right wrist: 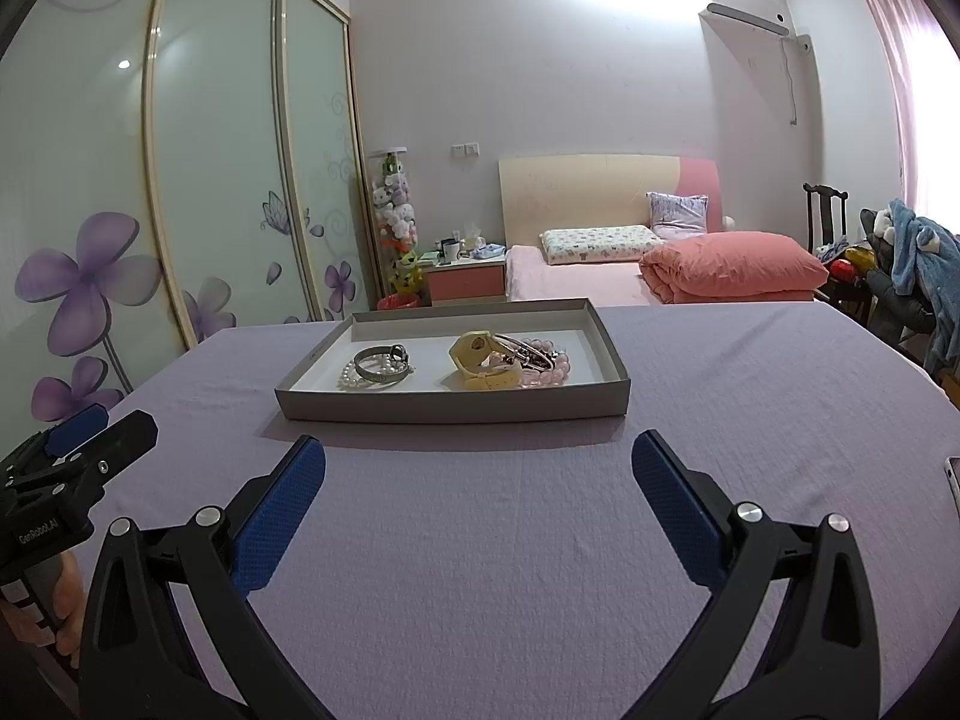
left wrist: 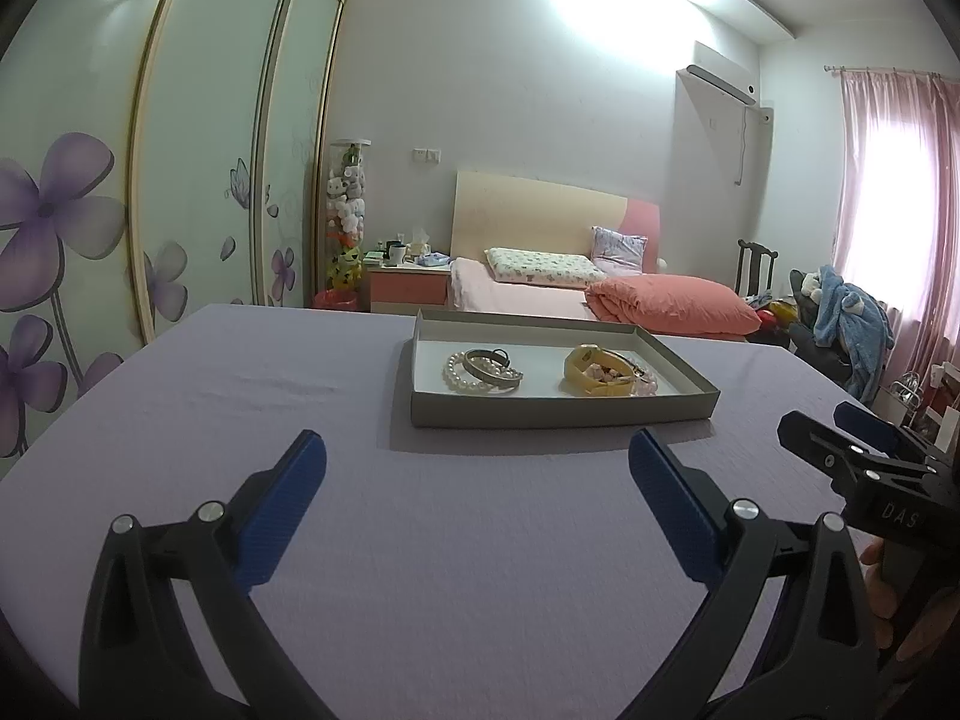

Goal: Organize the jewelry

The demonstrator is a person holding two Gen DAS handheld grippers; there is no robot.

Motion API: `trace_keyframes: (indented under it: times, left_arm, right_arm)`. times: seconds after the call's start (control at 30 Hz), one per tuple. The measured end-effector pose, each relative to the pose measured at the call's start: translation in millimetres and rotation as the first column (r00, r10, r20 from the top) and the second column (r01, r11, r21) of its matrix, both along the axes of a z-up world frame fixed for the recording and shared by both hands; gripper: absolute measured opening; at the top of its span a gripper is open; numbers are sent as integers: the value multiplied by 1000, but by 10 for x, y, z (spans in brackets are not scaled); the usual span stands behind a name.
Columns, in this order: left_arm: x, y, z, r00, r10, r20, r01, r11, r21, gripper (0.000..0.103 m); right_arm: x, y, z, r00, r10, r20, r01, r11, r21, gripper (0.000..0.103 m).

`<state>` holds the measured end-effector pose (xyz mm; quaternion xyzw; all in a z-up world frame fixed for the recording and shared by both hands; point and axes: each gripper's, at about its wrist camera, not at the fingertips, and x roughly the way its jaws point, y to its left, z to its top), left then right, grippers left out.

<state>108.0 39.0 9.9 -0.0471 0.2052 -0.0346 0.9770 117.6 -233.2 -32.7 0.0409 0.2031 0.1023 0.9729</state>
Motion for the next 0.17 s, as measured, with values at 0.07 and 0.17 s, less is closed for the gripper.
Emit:
trace_keyframes:
  times: [0.07, 0.17]
  left_arm:
    - [-1, -2, -1, 1000, 0, 0, 0, 1000, 1, 99]
    - [-1, -3, -1, 1000, 0, 1, 0, 1000, 1, 99]
  right_arm:
    - [0, -2, 1, 1000, 1, 0, -1, 1000, 1, 101]
    - [0, -4, 2, 1000, 1, 0, -1, 1000, 1, 101]
